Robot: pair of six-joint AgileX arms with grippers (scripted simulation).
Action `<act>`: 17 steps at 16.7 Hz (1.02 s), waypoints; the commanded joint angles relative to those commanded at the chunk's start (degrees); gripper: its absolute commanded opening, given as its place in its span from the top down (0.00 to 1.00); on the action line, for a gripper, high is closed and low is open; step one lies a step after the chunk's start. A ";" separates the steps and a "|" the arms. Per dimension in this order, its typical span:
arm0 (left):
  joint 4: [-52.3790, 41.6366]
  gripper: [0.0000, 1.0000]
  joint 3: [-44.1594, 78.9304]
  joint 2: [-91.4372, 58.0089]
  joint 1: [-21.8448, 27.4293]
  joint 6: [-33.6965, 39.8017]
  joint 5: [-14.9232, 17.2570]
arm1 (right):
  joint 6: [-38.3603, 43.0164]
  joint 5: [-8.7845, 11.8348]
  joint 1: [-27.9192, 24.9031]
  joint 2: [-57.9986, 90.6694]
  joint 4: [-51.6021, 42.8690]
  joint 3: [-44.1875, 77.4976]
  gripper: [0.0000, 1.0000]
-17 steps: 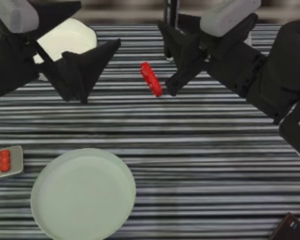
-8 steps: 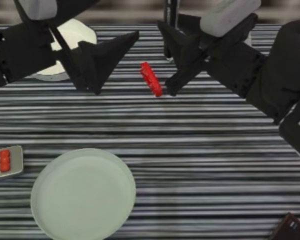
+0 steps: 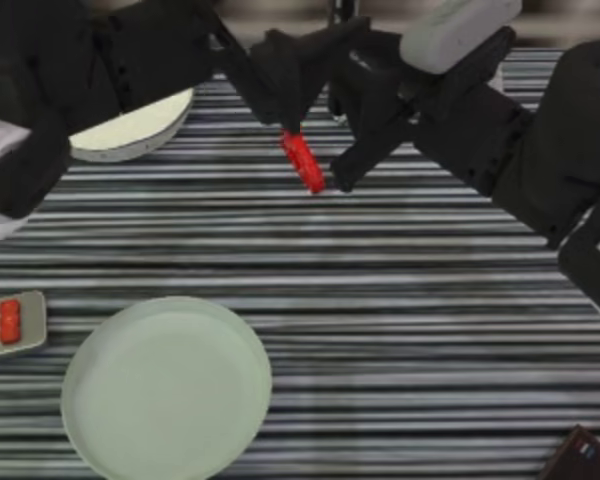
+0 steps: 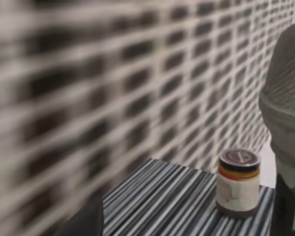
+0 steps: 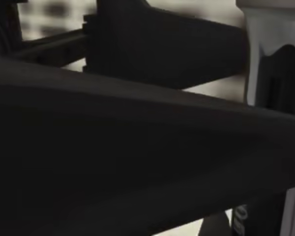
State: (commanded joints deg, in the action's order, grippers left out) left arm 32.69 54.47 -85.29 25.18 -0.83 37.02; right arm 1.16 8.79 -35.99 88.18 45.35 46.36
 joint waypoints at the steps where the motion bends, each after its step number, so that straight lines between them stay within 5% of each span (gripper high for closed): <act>1: 0.17 0.00 1.75 -1.93 1.37 -0.06 -1.35 | 0.00 0.00 0.00 0.00 0.00 0.00 1.00; 8: 0.43 0.00 4.96 -5.42 3.97 -0.16 -3.90 | 0.00 0.00 0.00 0.00 0.00 0.00 1.00; 17: 0.43 0.68 4.96 -5.42 3.97 -0.16 -3.90 | 0.00 0.00 0.00 0.00 0.00 0.00 1.00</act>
State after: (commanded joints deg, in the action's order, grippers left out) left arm 33.12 59.43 -90.71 29.15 -0.99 33.12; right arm 1.16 8.79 -35.99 88.18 45.35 46.36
